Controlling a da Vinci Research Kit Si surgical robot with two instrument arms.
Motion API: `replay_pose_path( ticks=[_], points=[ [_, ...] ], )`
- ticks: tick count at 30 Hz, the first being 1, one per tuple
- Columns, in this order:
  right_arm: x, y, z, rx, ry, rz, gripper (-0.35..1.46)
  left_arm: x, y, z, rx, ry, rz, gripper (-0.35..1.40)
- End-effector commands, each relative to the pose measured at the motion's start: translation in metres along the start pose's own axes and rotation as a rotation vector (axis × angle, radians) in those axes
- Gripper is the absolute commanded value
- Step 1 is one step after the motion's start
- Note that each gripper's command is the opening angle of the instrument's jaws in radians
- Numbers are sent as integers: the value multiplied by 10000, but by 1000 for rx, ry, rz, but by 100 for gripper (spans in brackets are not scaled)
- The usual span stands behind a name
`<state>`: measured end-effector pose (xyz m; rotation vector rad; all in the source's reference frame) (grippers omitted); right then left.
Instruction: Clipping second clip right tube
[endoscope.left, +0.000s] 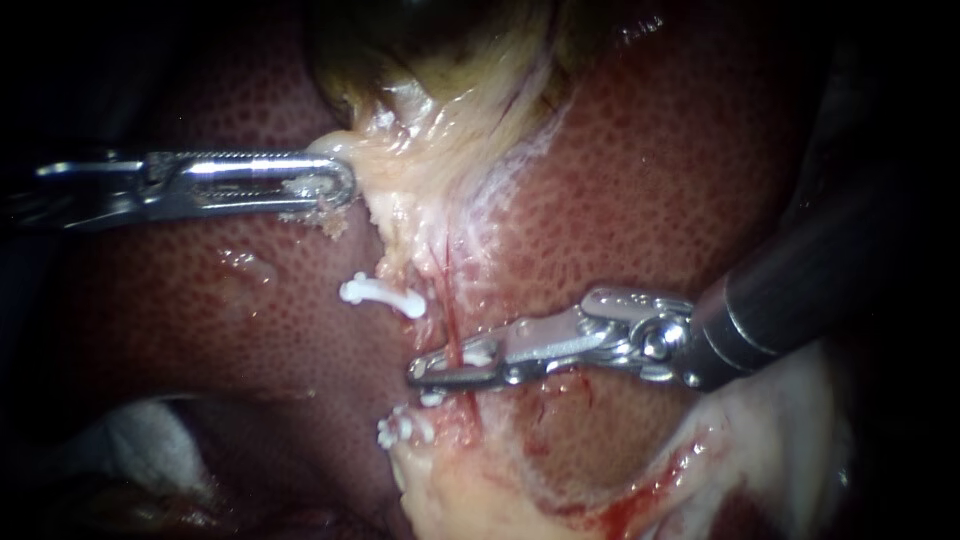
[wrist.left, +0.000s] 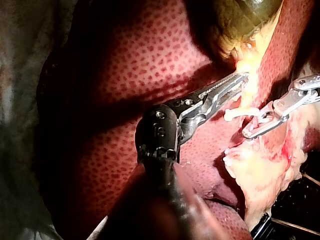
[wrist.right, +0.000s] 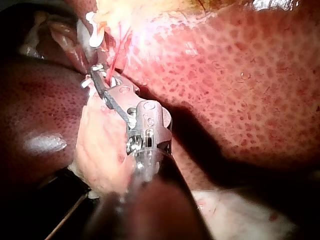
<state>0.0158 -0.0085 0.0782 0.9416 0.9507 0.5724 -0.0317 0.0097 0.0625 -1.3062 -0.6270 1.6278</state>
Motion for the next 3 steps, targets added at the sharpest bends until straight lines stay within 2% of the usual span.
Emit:
replay_pose_path(
  ticks=[1,3],
  points=[
    [0,0,0,0,0,2,-35,0,0,0,0,0,0,-35],
    [0,0,0,6,-3,2,-35,0,0,0,0,0,0,-35]
  ],
)
